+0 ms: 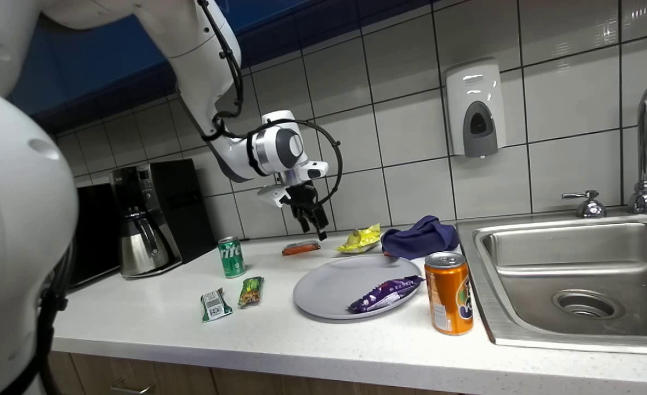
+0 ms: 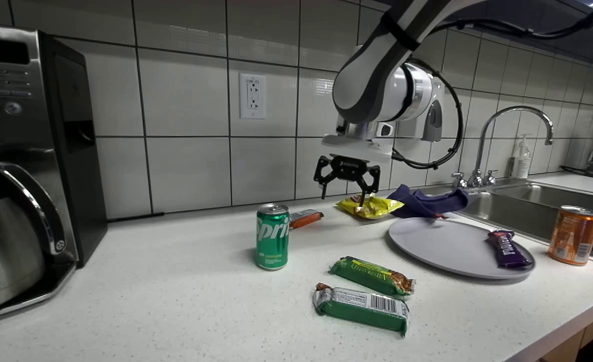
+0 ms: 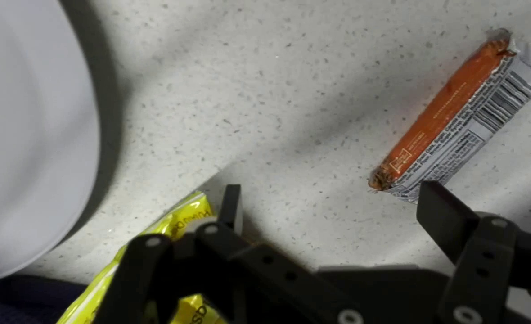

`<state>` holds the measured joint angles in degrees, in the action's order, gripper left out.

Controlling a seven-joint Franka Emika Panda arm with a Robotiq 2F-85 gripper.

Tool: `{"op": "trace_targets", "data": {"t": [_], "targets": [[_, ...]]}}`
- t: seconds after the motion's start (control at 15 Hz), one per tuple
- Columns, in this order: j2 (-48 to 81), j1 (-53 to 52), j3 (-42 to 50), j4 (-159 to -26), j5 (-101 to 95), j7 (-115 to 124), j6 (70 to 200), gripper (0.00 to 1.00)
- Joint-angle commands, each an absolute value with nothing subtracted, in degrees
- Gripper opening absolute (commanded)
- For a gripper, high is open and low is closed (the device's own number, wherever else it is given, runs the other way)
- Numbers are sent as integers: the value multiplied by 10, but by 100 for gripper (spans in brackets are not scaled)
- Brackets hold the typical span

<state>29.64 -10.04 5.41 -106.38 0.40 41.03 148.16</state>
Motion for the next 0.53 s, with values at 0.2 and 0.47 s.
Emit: {"op": "trace_targets", "data": {"t": [0.2,0.47], "targets": [[366,-114,46,-954,36,457,1455,100],[398,-116,39,-896,53,470,1413,100]]}}
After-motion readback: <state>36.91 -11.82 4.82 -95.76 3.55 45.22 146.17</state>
